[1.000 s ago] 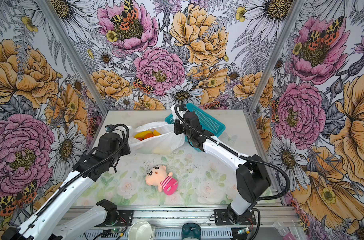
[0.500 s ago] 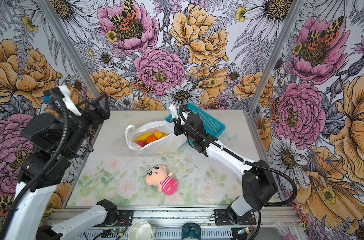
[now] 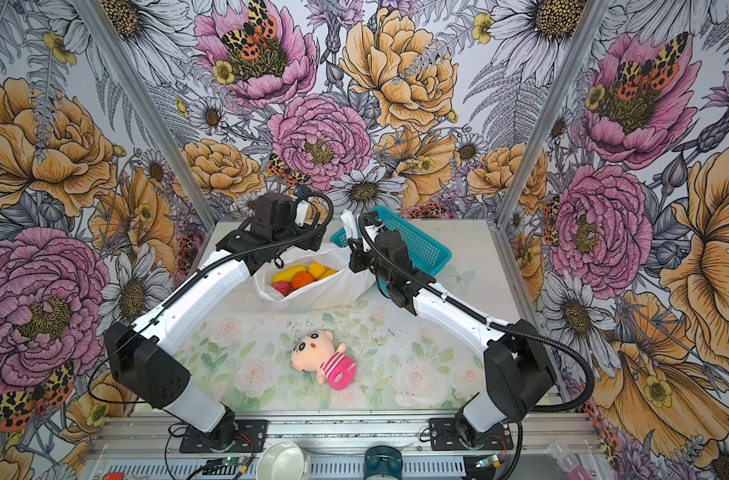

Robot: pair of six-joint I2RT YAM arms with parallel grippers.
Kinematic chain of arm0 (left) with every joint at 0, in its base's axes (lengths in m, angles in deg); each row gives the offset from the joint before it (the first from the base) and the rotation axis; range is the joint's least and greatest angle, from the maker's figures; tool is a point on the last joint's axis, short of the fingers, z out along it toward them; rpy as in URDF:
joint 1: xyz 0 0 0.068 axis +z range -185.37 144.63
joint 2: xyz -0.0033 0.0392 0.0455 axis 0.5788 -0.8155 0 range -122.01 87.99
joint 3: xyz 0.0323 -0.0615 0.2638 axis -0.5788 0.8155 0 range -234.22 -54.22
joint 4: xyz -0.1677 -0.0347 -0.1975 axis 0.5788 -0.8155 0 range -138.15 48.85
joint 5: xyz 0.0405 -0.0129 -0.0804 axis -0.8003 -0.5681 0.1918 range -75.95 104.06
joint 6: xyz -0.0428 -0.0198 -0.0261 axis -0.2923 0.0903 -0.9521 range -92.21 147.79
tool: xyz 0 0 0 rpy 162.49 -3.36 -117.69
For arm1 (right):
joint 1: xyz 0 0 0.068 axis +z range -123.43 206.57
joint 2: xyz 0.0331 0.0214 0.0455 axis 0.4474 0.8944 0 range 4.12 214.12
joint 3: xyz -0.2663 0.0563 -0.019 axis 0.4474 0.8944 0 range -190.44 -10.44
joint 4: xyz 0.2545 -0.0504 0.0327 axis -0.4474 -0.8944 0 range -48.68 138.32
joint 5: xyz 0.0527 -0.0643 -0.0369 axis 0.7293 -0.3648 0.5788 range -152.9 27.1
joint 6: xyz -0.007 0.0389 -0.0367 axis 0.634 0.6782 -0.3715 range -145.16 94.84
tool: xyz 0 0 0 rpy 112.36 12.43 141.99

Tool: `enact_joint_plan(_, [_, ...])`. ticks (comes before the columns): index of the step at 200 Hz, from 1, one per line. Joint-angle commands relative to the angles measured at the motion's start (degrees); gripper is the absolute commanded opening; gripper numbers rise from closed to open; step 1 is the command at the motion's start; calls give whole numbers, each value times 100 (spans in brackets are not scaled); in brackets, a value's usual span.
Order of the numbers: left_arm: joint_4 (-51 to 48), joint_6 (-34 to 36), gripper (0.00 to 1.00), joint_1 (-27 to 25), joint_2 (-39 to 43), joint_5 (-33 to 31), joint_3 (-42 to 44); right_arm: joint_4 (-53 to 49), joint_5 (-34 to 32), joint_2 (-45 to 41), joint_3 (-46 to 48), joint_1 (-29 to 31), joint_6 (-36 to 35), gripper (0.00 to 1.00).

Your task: Untie the knot of the plastic bag and take out the fruit

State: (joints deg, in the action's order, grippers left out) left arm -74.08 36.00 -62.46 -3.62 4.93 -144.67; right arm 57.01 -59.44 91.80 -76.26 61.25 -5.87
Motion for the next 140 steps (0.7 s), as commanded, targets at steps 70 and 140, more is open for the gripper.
enact_joint_plan(70, [219, 694, 98, -341, 586, -384, 1334, 219, -146, -204, 17, -35, 40, 0])
enact_joint_plan(140, [205, 551, 98, -188, -54, -1653, 1062, 309, -115, -355, 155, -49, 108, 0])
